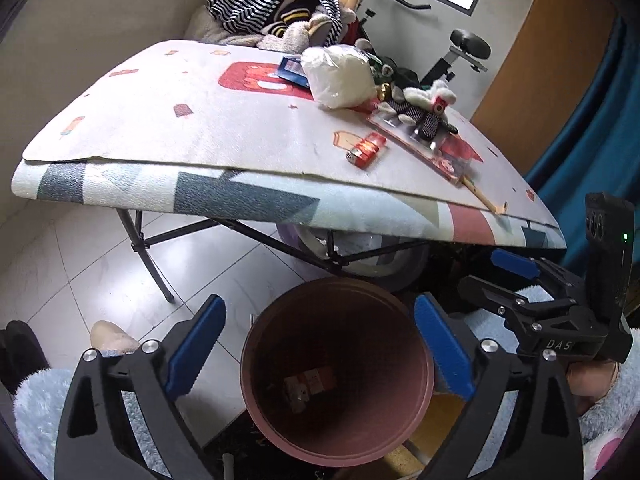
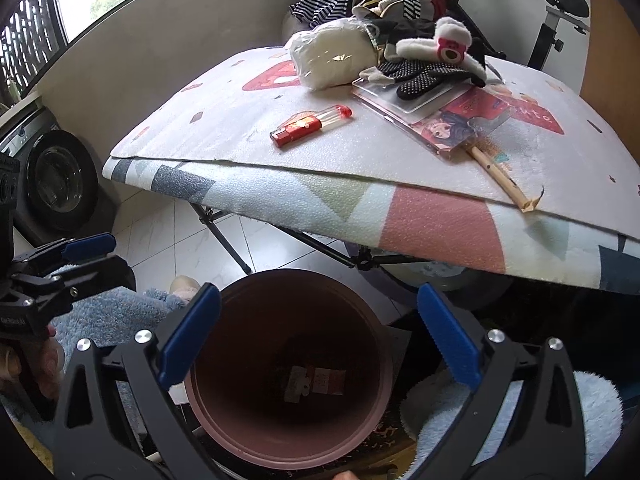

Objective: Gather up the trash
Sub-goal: 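Reach the right gripper to the white plush toy and grasp it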

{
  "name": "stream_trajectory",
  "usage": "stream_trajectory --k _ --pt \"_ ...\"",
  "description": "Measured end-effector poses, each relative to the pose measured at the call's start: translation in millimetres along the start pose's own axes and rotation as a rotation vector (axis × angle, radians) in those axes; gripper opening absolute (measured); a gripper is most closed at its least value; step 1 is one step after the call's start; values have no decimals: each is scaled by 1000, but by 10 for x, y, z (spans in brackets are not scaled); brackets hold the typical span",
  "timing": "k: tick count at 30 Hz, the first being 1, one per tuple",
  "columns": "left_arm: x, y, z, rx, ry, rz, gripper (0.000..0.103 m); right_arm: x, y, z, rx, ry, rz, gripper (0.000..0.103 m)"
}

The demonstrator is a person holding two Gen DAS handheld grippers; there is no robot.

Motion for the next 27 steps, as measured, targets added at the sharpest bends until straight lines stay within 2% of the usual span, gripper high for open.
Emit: stream_trajectory --k 7,10,14,17,21,27 --pt "-32 18 -231 10 -29 -95 97 195 166 -223 58 -40 -10 98" --pt "-28 50 -356 36 -49 -131 98 287 243 -370 87 -45 10 98" --pt "-50 127 -559 83 -26 -193 98 430 348 -547 131 -53 12 98" --pt "-65 209 -728 127 -26 -211 98 529 376 -685 125 -42 57 98" --pt "-74 301 -942 165 -34 -258 98 712 391 -875 94 -75 194 98" --pt "-135 367 -1226 182 -8 -261 98 980 452 -1174 126 -118 213 98"
Point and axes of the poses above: each gripper's, at about its wrist camera, not at the fingertips, and y roughly against the way its jaws point, x to its right, z to its underside, the point moved 2 cm from there along -y, roughly the way its jaws point, and after that the axes turned 12 degrees about -x, right-handed, at the moved point
